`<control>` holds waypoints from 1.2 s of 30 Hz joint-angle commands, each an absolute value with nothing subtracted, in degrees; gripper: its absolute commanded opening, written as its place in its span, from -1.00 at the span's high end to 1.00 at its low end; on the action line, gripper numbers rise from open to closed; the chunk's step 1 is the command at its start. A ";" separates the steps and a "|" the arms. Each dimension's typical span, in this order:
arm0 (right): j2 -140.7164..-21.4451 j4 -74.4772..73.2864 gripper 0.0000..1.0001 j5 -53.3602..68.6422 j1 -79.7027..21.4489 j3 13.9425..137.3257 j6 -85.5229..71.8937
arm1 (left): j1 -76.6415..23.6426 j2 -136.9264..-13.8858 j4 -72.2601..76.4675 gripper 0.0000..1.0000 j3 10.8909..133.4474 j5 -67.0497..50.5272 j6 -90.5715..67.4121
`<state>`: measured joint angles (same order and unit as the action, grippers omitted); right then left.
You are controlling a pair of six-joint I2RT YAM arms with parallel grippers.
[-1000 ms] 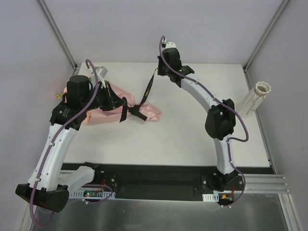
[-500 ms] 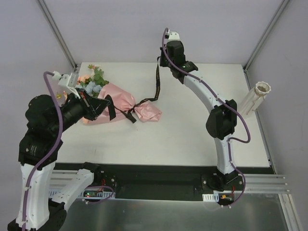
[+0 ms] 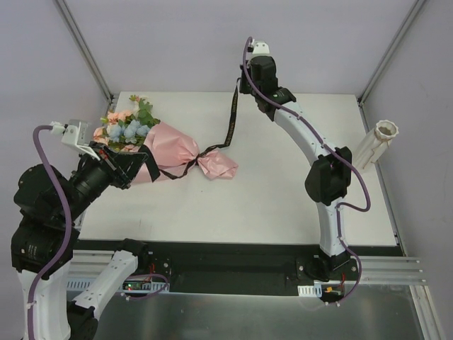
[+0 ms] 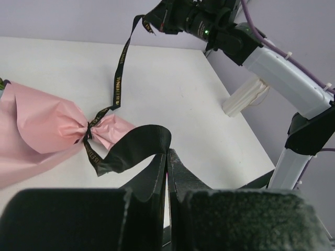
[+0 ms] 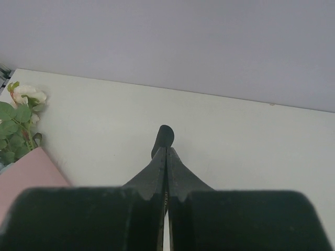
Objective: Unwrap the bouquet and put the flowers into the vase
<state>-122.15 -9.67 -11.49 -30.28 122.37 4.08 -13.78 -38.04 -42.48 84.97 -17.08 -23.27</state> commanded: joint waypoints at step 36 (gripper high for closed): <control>-120.49 -8.35 0.60 19.69 -43.85 100.72 -20.65 | -1.76 -91.91 -25.14 0.98 76.64 -33.31 -34.45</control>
